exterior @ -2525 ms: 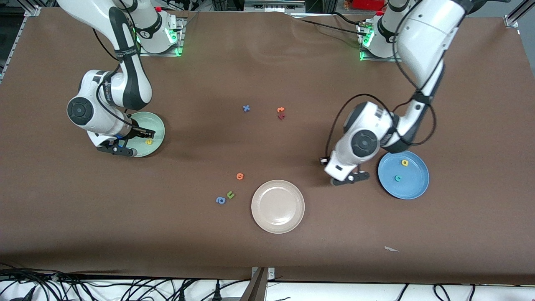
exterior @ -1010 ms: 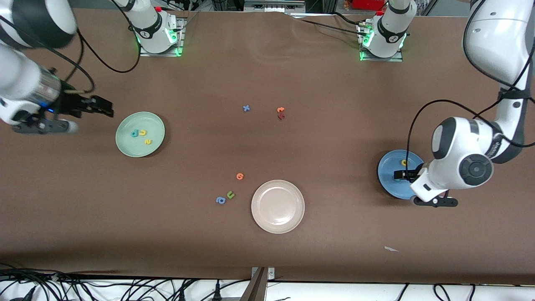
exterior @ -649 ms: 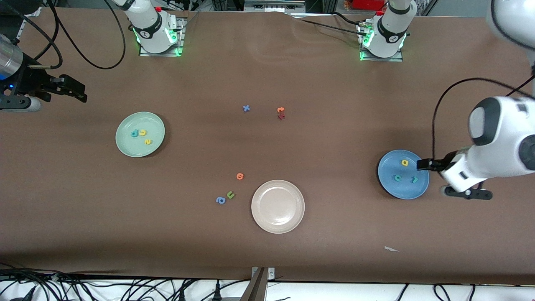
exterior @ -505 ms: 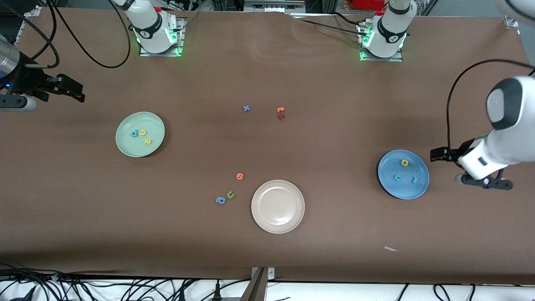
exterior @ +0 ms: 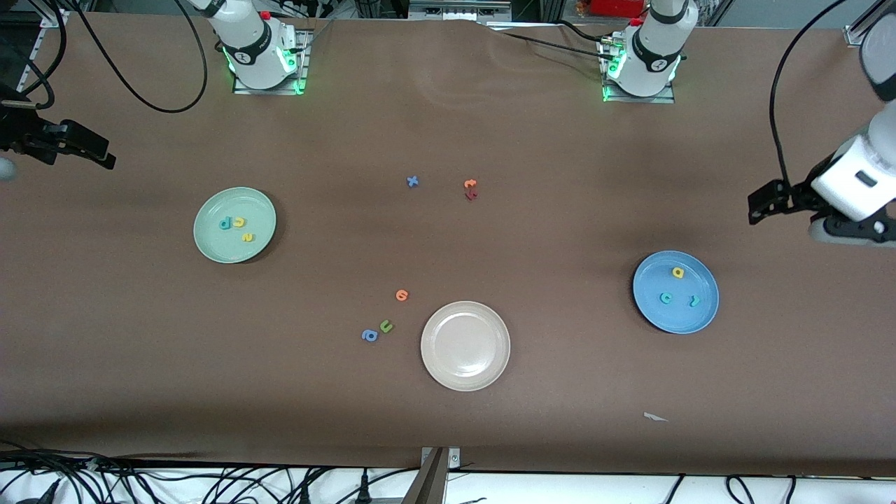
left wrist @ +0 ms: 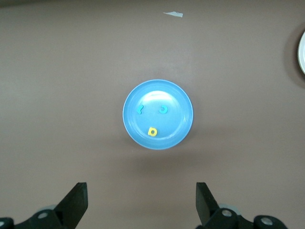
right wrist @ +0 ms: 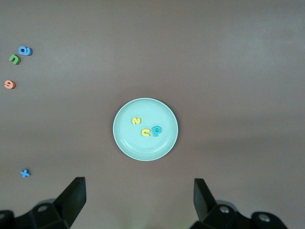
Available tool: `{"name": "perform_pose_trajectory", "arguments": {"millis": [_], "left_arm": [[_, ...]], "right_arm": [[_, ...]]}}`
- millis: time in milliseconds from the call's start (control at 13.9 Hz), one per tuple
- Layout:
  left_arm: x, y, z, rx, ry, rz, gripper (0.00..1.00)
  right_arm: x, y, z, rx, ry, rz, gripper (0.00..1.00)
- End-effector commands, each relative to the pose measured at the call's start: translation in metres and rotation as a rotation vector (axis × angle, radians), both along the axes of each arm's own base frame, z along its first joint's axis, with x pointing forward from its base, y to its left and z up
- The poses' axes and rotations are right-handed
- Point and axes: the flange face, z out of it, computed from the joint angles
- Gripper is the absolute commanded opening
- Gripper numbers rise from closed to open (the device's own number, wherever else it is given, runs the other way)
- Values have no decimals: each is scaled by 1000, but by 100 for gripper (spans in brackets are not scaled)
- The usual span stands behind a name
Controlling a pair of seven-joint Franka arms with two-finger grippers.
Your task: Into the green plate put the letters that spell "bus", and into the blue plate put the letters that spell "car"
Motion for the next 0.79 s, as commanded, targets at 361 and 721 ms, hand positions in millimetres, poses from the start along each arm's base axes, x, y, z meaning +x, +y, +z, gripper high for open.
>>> {"name": "perform_pose_trajectory", "arguments": {"millis": [361,721], "left_arm": [[-16,8,13,-59,-3,-22,100],[-17,9,14,-50,-3,-23,100]], "right_arm": [[-1,0,1,20,15,6,100],[0,-1,0,16,17,8,100]]}}
